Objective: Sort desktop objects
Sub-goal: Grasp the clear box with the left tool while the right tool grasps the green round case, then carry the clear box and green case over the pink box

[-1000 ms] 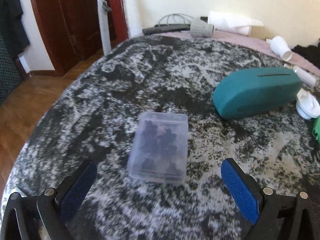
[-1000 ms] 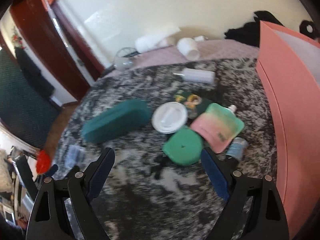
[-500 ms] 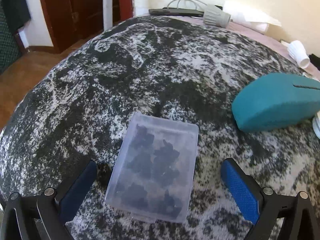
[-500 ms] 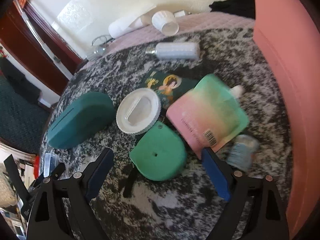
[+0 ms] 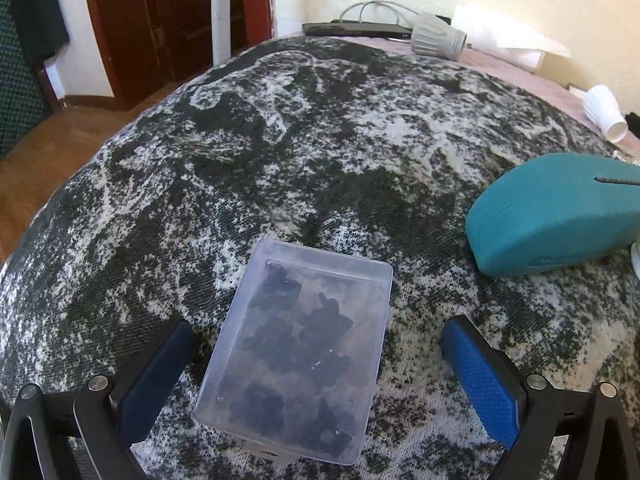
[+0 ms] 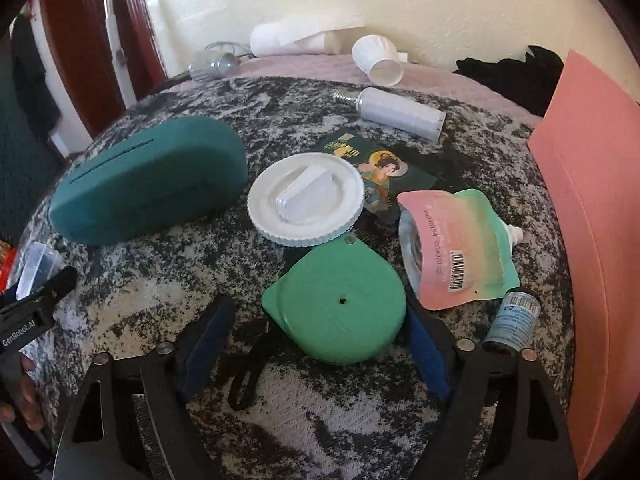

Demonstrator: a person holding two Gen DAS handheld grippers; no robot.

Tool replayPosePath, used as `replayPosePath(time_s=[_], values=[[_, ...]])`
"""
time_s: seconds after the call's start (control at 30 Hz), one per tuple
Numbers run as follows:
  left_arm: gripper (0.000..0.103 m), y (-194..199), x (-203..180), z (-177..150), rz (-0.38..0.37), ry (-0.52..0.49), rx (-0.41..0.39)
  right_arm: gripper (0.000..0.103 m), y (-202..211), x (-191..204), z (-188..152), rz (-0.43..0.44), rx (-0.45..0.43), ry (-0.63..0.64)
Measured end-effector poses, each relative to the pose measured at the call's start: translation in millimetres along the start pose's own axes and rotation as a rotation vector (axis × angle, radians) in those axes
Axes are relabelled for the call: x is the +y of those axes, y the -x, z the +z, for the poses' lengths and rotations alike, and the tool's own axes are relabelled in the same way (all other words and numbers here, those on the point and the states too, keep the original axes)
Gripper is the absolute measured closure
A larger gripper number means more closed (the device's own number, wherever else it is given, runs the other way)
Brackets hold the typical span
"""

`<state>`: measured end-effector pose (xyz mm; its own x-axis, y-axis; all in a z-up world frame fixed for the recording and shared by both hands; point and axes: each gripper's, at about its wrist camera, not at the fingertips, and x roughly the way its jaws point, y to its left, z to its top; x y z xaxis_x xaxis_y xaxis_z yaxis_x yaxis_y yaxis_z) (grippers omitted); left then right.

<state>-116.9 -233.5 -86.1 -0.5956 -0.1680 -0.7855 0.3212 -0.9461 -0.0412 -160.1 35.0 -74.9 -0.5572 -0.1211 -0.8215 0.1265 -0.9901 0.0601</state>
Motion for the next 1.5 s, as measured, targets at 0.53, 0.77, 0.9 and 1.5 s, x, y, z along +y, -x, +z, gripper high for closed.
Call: replayPosePath(time_s=[0.53,0.77,0.9,1.5], values=[[0.049,21,2,2,-0.096,-0.025,-0.01,0.036,15,-14,6,0.158,-0.006,-0.136],[0.049,32,-8,4,-0.114,-0.04,-0.03,0.036,23,-10,5,0.175,-0.015,-0.129],[0.049,38,-13,6,-0.128,-0.045,-0.04,0.036,28,-8,6,0.185,-0.026,-0.125],[0.049,68,-36,2,-0.167,-0.082,-0.07,0.036,67,-6,9,0.23,-0.085,-0.12]])
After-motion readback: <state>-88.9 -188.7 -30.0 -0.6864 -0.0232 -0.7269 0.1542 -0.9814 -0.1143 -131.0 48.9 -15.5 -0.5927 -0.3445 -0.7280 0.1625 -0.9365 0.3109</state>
